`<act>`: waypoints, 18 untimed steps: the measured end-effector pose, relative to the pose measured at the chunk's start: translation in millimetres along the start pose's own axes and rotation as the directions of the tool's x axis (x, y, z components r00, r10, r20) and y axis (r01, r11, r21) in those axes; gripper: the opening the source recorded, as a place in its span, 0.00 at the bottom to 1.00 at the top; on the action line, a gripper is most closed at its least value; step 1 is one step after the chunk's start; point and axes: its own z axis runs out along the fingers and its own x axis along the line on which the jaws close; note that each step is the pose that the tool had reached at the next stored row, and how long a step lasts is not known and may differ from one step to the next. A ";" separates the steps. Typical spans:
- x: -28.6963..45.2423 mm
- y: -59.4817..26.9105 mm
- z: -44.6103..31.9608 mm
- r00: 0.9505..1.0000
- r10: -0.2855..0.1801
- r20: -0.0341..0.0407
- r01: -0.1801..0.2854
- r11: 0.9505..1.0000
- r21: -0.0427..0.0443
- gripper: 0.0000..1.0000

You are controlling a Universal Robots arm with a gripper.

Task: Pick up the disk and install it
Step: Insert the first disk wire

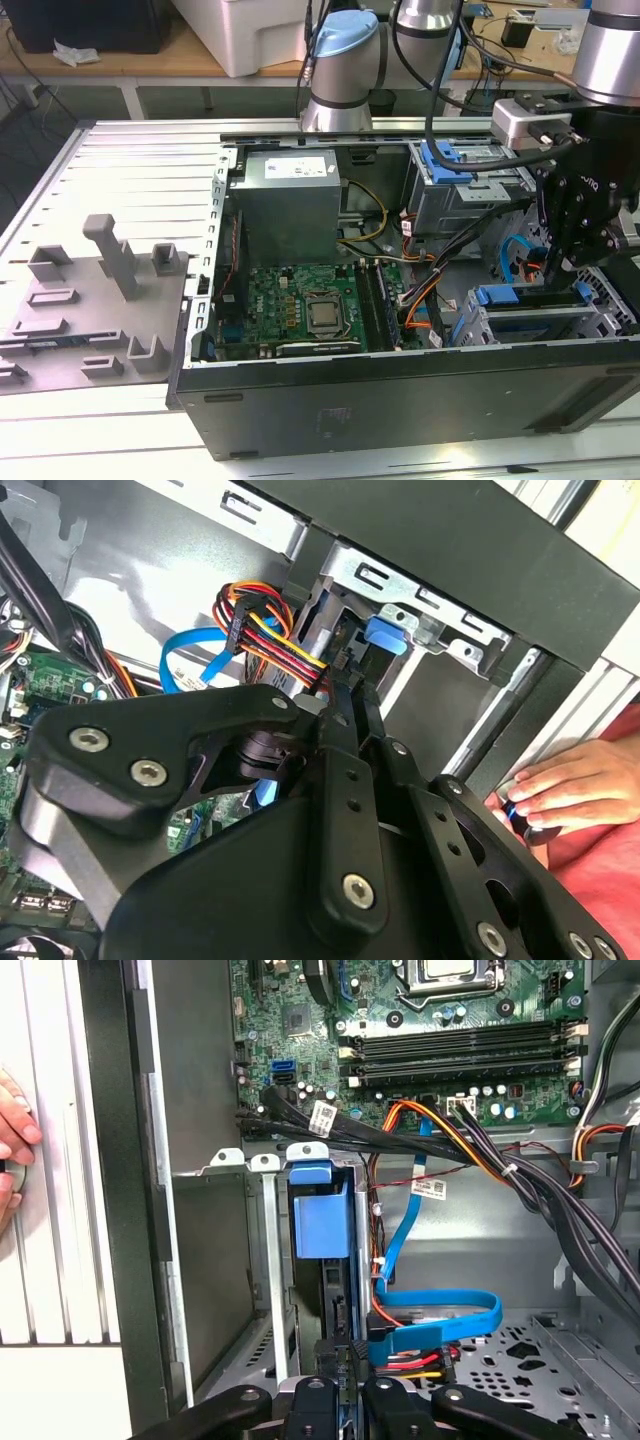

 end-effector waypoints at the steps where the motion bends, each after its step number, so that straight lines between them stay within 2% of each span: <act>1: 0.0 0.0 0.1 1.000 0.000 0.000 0.000 1.000 0.000 0.17; 18: -1.2 -0.1 3.6 1.000 0.000 0.000 0.000 1.000 0.000 0.17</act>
